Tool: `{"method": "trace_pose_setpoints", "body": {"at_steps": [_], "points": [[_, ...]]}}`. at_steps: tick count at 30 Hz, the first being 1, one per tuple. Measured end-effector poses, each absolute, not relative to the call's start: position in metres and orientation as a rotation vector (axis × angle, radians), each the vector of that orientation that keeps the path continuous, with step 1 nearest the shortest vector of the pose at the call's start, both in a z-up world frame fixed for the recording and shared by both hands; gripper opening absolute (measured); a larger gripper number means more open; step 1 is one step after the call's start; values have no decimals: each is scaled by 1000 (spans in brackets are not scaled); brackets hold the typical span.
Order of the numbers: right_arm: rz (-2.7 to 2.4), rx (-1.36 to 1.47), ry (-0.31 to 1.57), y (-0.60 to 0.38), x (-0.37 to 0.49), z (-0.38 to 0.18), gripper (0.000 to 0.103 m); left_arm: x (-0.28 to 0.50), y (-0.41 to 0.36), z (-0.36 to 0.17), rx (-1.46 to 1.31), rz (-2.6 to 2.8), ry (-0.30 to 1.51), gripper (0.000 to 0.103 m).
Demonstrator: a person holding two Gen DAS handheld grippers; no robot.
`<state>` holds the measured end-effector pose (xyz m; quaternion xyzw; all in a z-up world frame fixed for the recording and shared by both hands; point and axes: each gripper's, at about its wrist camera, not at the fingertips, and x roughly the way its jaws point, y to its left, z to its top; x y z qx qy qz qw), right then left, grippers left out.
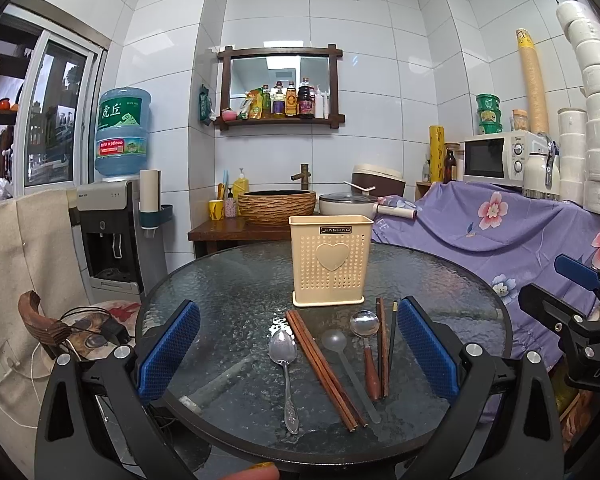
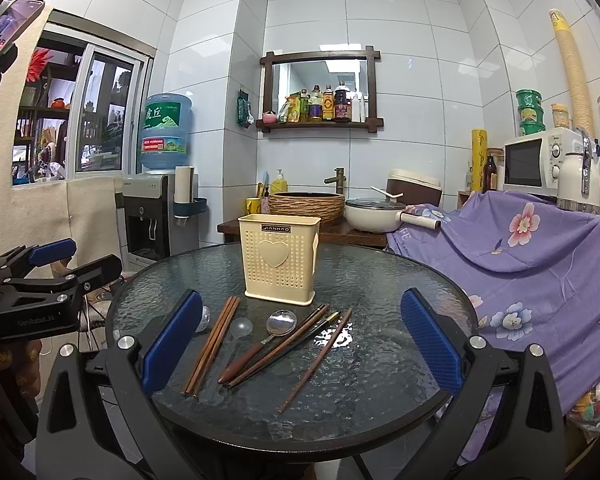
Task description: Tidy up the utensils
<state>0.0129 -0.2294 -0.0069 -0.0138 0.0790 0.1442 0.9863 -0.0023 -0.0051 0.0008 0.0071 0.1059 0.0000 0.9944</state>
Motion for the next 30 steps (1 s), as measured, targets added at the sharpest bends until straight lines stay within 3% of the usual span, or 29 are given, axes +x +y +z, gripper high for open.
{"method": "trace_pose_setpoints", "body": {"at_steps": [30], "points": [[289, -27, 161, -230, 14, -7, 98, -4, -11, -2, 10, -1, 215, 97]]}}
